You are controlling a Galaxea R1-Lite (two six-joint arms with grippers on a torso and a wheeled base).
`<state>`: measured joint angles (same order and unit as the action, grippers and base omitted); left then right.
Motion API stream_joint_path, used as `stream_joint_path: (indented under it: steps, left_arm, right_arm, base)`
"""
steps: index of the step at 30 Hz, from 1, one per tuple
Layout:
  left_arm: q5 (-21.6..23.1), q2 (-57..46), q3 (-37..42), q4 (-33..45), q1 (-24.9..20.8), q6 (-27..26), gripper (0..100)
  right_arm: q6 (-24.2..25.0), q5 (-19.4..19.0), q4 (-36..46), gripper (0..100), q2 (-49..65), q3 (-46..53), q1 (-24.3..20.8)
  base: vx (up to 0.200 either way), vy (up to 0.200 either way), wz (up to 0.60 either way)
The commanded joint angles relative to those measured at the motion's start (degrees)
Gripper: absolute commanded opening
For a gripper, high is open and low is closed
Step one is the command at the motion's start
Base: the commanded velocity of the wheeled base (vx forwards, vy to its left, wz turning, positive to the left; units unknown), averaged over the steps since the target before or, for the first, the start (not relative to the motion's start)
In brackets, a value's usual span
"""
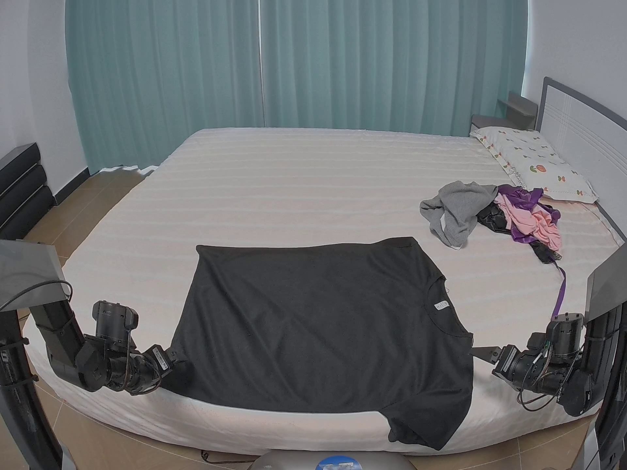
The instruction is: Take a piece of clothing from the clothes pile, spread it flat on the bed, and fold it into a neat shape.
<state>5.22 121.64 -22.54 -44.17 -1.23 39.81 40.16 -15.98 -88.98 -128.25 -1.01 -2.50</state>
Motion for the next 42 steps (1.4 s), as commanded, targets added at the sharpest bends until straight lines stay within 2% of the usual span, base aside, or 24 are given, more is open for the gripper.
stream_joint_path:
  steps: [1,6,7,11,15,20,21,23,38,42]
  left_arm:
    - [0.0,1.9,-0.2,0.0,0.1,0.0,100]
    - [0.0,2.1,-0.7,0.0,0.0,0.0,100]
    - [-0.1,2.1,-0.7,0.0,0.0,0.0,0]
    - [-0.1,1.8,-0.4,0.3,0.4,-0.4,0]
    - [-0.2,1.5,1.4,0.4,0.8,-4.6,0]
    - [-1.4,0.8,1.8,1.0,1.6,-5.9,0]
    - [-2.9,0.4,2.0,2.9,2.5,-9.1,0]
    - [-3.3,-0.4,2.0,4.6,3.5,-11.0,0]
    - [-3.3,-1.2,2.0,6.6,4.0,-11.7,0]
    - [-3.1,-1.3,2.1,6.6,4.0,-11.7,0]
  right_arm:
    - [0.0,0.0,-0.8,100,-0.3,1.0,0.0]
    - [0.0,0.0,-0.8,100,-0.3,1.0,0.0]
    - [0.1,0.0,-0.8,100,-0.3,1.0,0.0]
    - [0.1,0.0,-0.8,100,-0.3,1.0,0.0]
    - [0.1,0.0,-0.8,100,-0.3,1.0,0.1]
    - [0.0,0.1,-0.8,100,-0.4,1.0,0.1]
    - [-0.1,0.2,-0.8,100,-0.6,1.0,0.1]
    - [-0.6,0.2,-0.8,100,-1.0,1.0,0.0]
    - [-2.3,0.2,-0.7,100,-4.6,1.0,-1.9]
    - [-2.3,0.1,-0.8,100,-5.9,1.0,-3.7]
  base:
    - [0.0,0.0,0.0]
    - [0.0,0.0,0.0]
    - [0.0,0.0,0.0]
    - [0.0,0.0,0.0]
    - [0.0,0.0,0.0]
    - [0.0,0.0,0.0]
    - [0.0,0.0,0.0]
    - [0.0,0.0,0.0]
    - [0.0,0.0,0.0]
    - [0.0,0.0,0.0]
